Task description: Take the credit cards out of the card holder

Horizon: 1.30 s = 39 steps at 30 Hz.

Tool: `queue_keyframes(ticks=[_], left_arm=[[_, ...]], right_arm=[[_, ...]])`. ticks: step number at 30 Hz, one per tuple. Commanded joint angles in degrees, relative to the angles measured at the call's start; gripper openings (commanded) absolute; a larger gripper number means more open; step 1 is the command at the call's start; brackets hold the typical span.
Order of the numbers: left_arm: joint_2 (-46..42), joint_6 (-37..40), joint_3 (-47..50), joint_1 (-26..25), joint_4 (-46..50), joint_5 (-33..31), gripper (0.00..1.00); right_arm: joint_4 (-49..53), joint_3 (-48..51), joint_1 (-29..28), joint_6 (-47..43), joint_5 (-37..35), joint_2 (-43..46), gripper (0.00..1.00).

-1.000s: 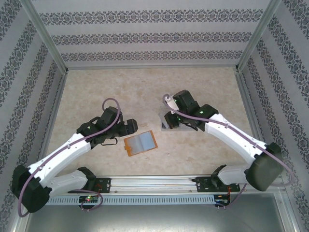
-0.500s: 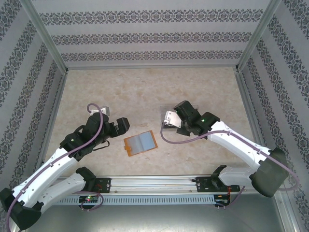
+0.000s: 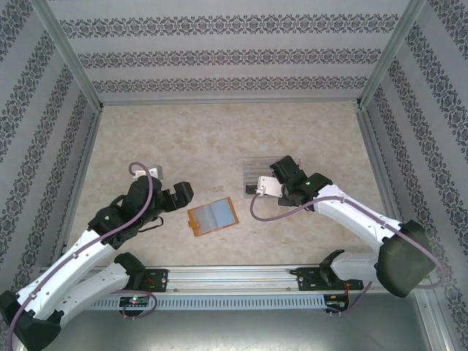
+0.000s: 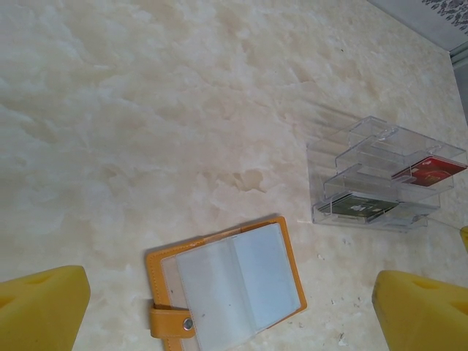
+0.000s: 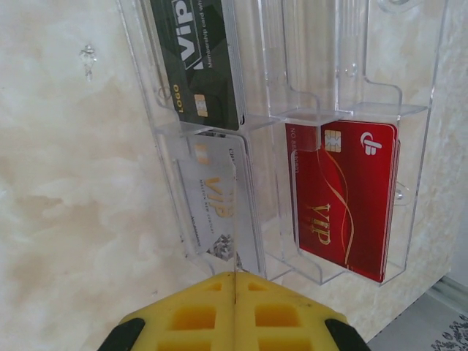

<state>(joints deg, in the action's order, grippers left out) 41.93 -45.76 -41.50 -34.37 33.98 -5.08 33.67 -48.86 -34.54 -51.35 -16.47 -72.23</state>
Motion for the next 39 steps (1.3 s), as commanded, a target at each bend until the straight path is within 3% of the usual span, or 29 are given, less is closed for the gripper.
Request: queue_keyframes(ticks=[1, 25, 39], left_arm=[[-1.0, 0.8, 0.6, 0.7, 1.2, -1.5, 1.00], [-2.6, -0.2, 2.6, 0.9, 1.3, -1.7, 1.00], [-2.6, -0.3, 3.1, 1.4, 1.0, -1.3, 1.00]], right_arm=[[-2.6, 1.1, 1.0, -2.0, 0.5, -1.4, 0.00], [-10.7, 3.2, 4.3, -4.1, 1.5, -6.2, 0.00], [-7.2, 0.6, 4.8, -3.7, 2.0, -6.6, 0.00]])
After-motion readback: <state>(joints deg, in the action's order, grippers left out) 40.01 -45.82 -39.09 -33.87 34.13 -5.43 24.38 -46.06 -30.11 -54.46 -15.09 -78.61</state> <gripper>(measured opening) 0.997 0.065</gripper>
